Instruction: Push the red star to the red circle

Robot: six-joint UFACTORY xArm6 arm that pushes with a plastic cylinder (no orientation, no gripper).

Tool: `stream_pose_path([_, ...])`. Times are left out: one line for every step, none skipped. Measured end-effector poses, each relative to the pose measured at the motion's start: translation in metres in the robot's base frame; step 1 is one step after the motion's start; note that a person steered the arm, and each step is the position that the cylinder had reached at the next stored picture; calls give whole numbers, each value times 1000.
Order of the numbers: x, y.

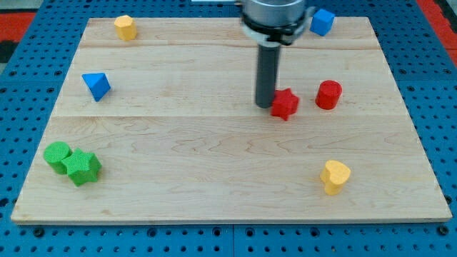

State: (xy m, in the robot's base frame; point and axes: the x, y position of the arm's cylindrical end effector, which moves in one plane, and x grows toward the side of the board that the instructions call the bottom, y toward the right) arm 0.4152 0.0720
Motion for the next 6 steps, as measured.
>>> stream_pose_path([1,8])
stream_pose_path([3,5])
stream_pose_path([15,-10])
stream_pose_path([25,16])
stream_pose_path([25,23])
stream_pose_path([21,25])
